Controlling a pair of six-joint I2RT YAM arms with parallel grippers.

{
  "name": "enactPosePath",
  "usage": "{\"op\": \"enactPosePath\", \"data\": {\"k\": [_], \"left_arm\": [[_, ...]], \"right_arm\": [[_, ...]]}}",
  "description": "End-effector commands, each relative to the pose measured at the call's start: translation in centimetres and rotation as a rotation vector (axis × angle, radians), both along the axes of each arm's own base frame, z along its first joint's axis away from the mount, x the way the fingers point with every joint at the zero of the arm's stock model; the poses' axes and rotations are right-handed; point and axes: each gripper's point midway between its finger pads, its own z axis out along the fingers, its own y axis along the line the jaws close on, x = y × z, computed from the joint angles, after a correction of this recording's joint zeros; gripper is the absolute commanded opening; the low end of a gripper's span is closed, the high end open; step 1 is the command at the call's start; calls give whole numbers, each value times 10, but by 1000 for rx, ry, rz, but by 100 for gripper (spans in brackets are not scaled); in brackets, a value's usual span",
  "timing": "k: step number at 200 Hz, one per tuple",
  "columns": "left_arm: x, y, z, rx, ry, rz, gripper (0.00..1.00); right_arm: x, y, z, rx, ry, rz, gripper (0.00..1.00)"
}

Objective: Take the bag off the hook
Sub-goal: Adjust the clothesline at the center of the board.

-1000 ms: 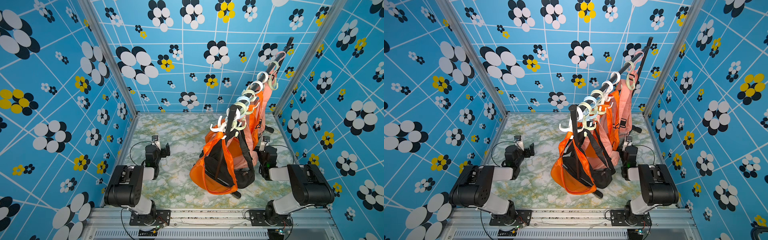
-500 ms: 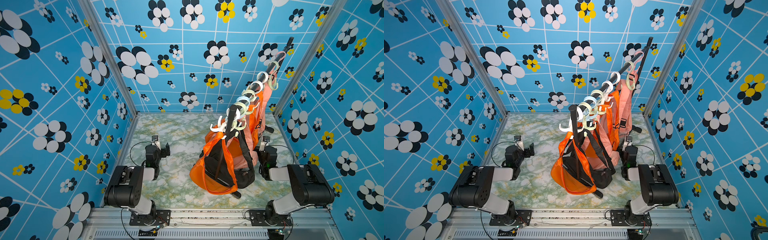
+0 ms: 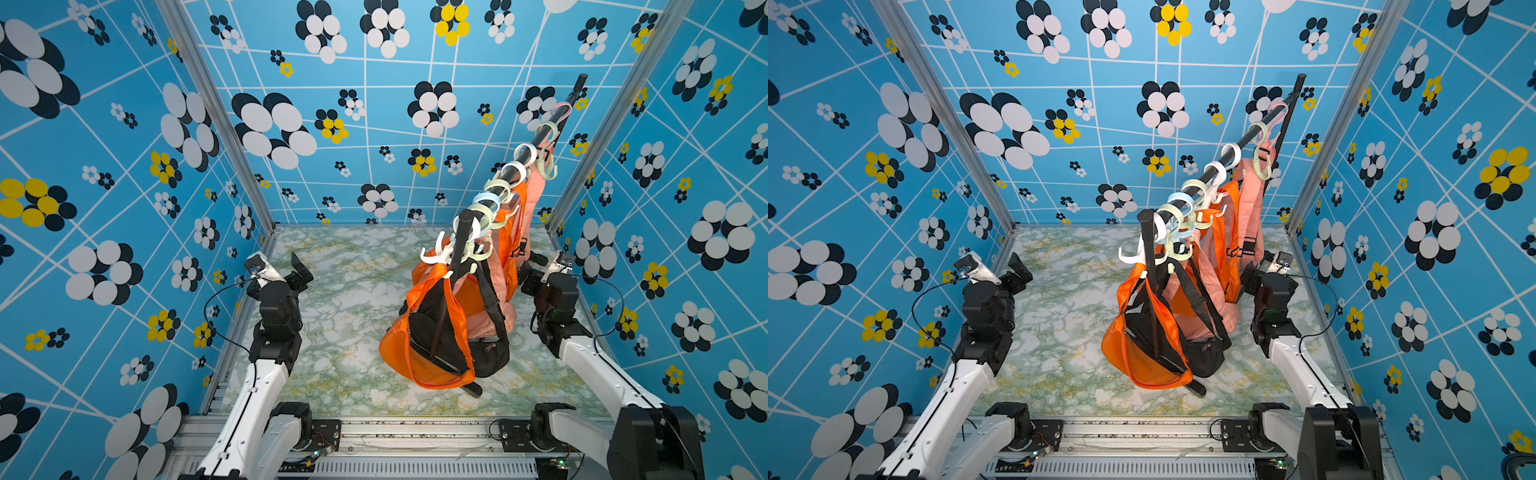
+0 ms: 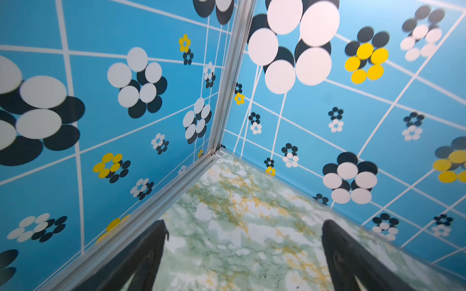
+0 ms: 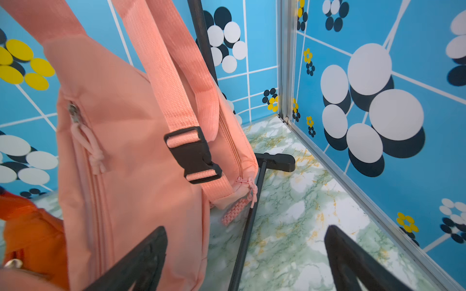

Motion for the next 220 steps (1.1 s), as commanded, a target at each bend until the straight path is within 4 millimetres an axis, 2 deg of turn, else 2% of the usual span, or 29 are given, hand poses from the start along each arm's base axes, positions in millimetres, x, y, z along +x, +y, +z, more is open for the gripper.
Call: {"op": "enactPosePath", "data": {"k": [1,19,42,52,76,81,90,96,106,118,138,158,171,191,220], "left_arm": [[-18,-1,-4,-142,69,5,99],[-26,3,22,-225,62,36,99],[-17,-8,57,-283,25,-31,99],[-12,-16,71,-310,0,-81,99],[-3,-39,95,-295,-74,-242,99],[-2,-47,100,-286,-90,-297,100],[2,-67,110,-264,-113,-411,92],[4,-82,117,-247,-116,-488,87],[5,-107,125,-214,-86,-596,86],[3,-142,133,-136,-28,-711,90],[-17,-207,151,33,14,-931,94],[-46,-264,168,126,-1,-1150,98],[-67,-292,181,139,-33,-1291,99],[-95,-320,200,145,-97,-1464,99],[-125,-337,217,162,-166,-1609,98]], "right_arm": [[-25,-13,-3,59,126,-116,99],[-28,-16,21,48,131,-135,99],[-22,-5,52,40,127,-62,99],[-13,17,64,64,123,65,99],[-1,73,94,106,136,350,84],[1,84,101,108,138,395,80],[2,94,111,115,135,444,72],[0,114,121,119,123,518,65],[-2,124,136,126,84,560,62],[-5,126,155,124,15,572,60],[-7,122,175,112,-48,555,58],[-4,117,173,115,-6,520,59],[-2,118,167,143,33,513,61],[-3,130,163,217,70,562,63],[-8,136,169,256,60,592,64]]}}
